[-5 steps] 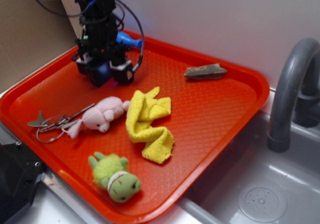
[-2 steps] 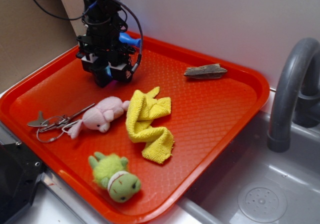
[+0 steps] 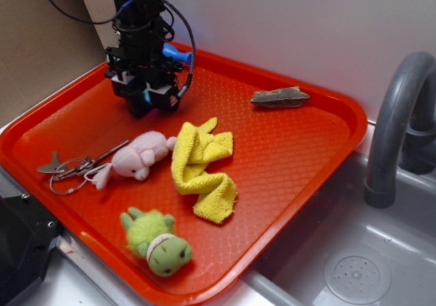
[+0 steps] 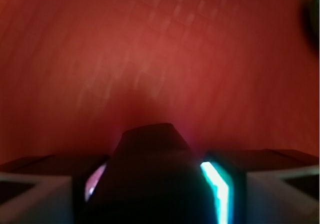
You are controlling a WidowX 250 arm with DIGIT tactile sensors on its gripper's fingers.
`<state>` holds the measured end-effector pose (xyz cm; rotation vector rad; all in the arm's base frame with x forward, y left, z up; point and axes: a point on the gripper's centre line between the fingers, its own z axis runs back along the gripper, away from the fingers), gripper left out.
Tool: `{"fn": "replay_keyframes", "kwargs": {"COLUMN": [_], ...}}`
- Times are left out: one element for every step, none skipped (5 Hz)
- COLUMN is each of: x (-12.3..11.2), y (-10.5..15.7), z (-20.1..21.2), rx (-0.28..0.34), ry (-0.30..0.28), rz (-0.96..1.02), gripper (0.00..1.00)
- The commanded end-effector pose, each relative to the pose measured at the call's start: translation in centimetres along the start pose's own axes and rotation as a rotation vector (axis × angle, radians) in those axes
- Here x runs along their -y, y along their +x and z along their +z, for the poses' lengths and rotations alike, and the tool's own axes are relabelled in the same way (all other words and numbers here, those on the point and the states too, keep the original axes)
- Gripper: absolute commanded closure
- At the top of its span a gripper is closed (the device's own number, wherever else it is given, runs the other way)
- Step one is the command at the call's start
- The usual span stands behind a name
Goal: Grab the black box.
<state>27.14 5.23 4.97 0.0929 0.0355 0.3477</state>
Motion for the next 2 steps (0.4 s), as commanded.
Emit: {"fn": "replay_keyframes", "kwargs": {"x": [2.2,3.2], "y": [-0.2,-0.6], "z": [12.8,17.9], "rx": [0.274,0.254], "ry": [-0.164,-0.16], "rz": [-0.01,-0.032], "gripper": [1.0,1.0]}}
